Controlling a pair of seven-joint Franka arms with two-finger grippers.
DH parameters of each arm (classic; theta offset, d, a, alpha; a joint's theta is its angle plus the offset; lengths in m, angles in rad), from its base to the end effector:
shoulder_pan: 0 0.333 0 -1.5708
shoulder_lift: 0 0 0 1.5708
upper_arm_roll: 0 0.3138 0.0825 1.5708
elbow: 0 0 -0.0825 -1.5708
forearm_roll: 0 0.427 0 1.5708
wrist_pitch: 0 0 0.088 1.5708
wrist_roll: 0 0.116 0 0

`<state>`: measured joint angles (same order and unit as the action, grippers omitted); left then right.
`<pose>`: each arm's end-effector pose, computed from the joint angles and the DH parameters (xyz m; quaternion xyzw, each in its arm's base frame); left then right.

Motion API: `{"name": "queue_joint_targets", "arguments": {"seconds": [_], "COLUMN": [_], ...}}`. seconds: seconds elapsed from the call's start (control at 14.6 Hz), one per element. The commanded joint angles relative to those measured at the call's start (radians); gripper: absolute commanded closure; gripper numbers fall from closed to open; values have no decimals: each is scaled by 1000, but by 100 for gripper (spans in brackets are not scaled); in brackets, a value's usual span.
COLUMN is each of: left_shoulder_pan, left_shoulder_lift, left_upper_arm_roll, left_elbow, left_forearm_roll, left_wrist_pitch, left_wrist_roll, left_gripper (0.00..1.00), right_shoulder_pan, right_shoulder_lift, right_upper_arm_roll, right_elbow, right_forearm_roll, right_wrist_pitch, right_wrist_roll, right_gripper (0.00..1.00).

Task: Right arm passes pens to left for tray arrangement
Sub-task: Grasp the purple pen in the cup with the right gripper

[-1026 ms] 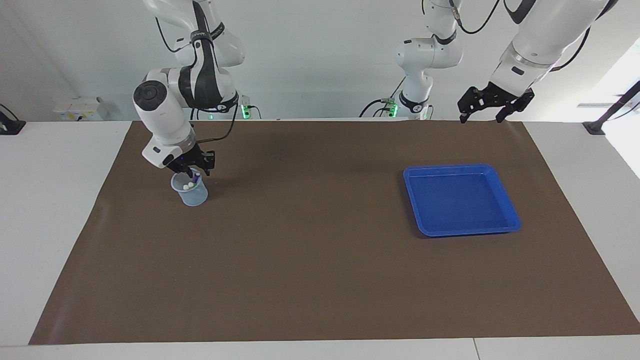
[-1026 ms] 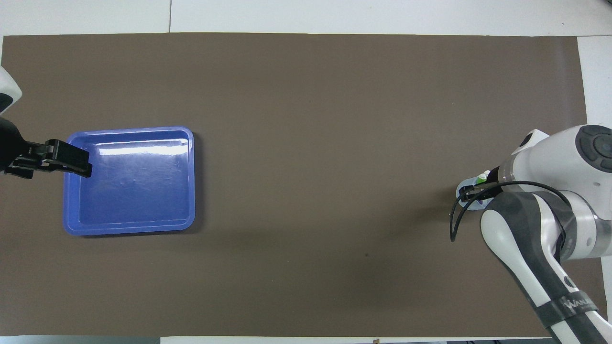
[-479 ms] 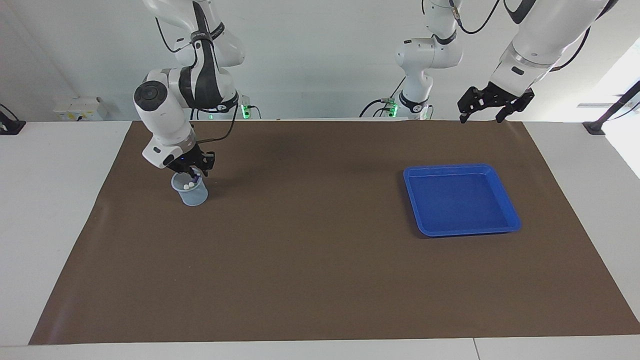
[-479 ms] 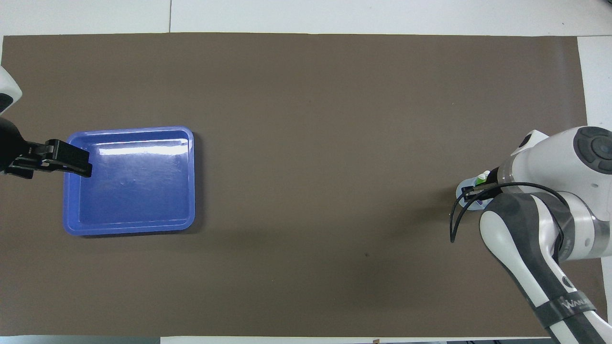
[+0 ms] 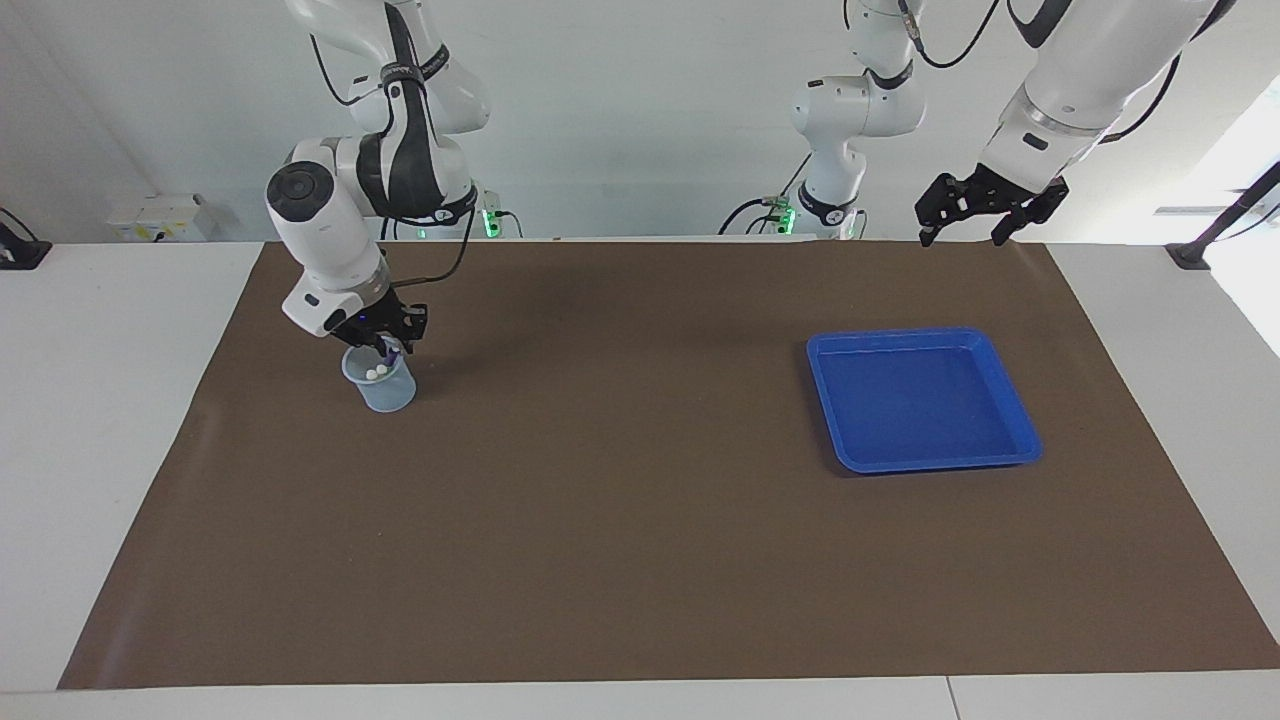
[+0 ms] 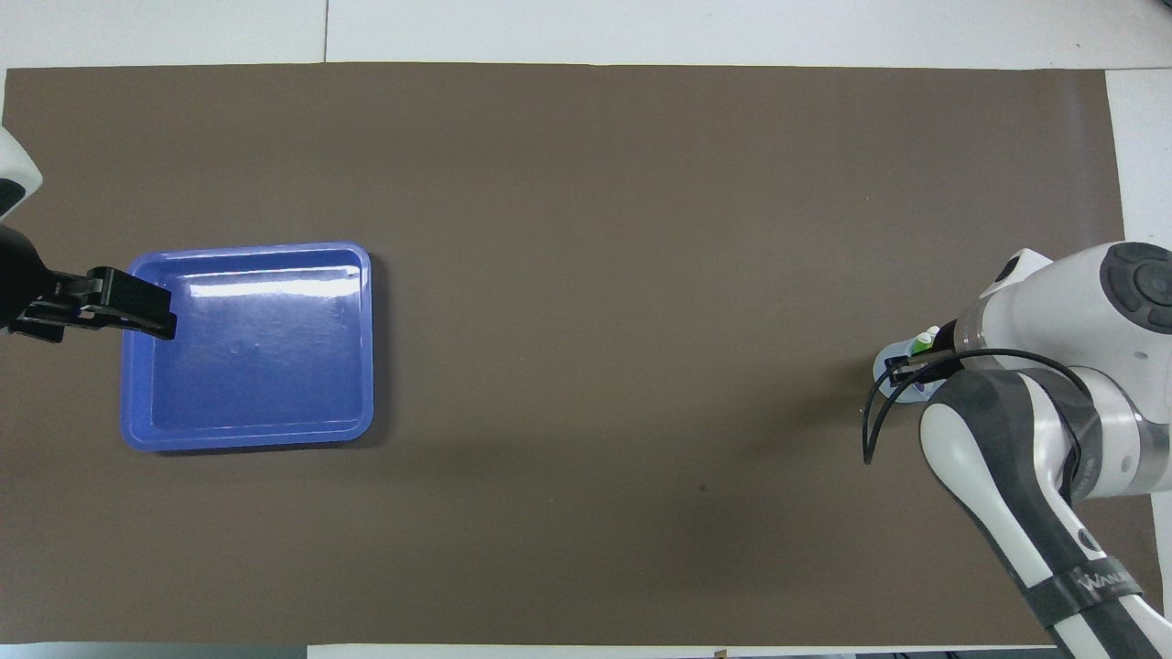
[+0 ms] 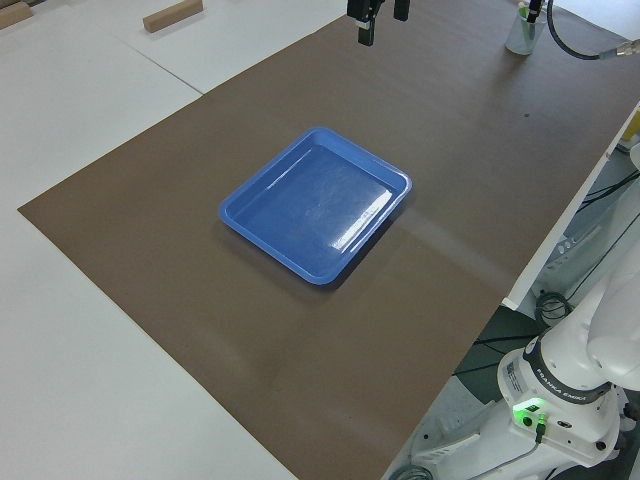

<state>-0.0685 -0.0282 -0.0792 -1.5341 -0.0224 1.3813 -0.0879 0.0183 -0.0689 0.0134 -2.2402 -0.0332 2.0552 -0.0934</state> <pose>0.5606 -0.0870 0.6330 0.9975 -0.0312 -0.0630 0.0026 0.5334 0.0149 0.3531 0.9957 0.0709 -0.0584 0.0129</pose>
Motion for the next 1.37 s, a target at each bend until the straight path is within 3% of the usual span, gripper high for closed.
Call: {"name": "queue_joint_targets", "arguments": {"seconds": [0.0,0.41,0.55,0.68,0.89,1.09,1.3], "left_shoulder_pan": [-7,-5,-5,-4,-2,-5,-5], "left_shoulder_lift": [-15,-15,-16,-15,-15,-15,-15], "left_upper_arm_roll": [12,12,12,12,12,12,12], "left_elbow": [-18,-20,-20,-20,-18,-18,-18], "left_forearm_roll": [-7,-5,-5,-7,-7,-5,-5], "left_wrist_pitch": [13,13,13,13,15,15,11], "left_wrist_roll": [5,4,4,4,4,-1,-9], "left_gripper": [0,0,0,0,0,0,0], "right_shoulder_pan": [-23,-23,-23,-24,-41,-43,-37], "right_shoulder_lift": [-9,-8,-6,-5,0,-3,-6], "right_upper_arm_roll": [3,5,5,3,3,3,6], "right_elbow": [-13,-10,-6,-1,14,109,311], "right_forearm_roll": [-19,-19,-19,-24,-42,-76,-79], "right_wrist_pitch": [22,26,26,22,7,-128,-346], "right_wrist_roll": [-23,-19,-19,-20,-26,-58,-78], "right_gripper": [68,68,88,99,100,100,100]}}
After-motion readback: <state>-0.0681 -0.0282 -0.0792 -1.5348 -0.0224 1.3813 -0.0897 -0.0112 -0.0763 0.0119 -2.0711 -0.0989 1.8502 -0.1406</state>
